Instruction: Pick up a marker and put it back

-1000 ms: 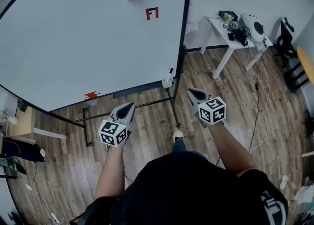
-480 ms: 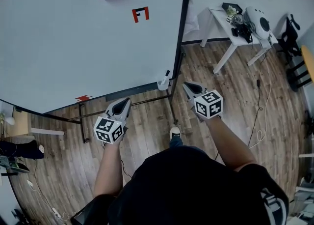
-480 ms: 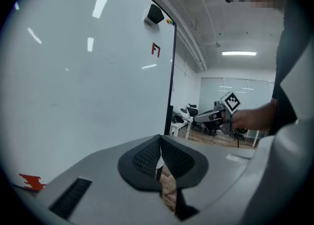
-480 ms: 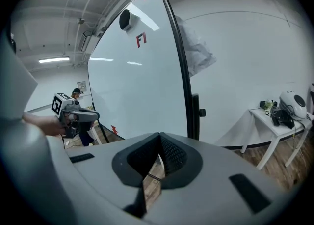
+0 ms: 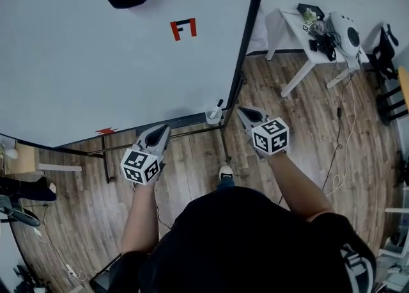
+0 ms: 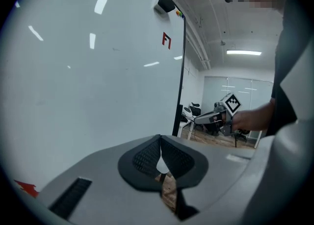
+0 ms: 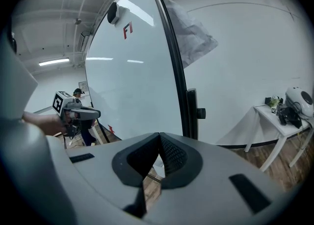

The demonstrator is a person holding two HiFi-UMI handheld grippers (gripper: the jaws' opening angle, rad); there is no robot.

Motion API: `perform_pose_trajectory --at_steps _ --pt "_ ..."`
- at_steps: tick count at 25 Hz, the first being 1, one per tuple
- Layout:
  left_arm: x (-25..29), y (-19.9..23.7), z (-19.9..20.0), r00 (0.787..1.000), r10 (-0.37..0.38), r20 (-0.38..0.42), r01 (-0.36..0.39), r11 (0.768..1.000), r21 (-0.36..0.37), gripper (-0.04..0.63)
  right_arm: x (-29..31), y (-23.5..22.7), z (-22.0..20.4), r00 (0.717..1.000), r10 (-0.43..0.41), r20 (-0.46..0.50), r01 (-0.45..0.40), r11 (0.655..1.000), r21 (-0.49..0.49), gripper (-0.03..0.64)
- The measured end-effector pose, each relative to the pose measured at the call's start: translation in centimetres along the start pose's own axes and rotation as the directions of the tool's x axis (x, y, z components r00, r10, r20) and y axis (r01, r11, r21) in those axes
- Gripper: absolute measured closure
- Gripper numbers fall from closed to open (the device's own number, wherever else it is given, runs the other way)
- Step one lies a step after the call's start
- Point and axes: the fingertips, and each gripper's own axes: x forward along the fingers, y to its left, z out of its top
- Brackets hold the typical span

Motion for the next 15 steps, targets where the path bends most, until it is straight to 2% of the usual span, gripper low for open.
perform_pose_trajectory --at_steps 8,15 --pt "1.1 0.9 0.4 1.000 0.003 -0.010 -0.003 1.000 -0.004 0.582 1.4 -1.0 0.1 1.000 0.017 -0.007 -0.017 1.000 0.013 0.620" --pt "1.7 1.0 -0.1 1.000 0.007 -0.022 -0.007 1.000 -0.011 0.581 3.3 -1.7 -1.4 0.998 0.036 -0.043 -0.035 0.999 0.024 0.618"
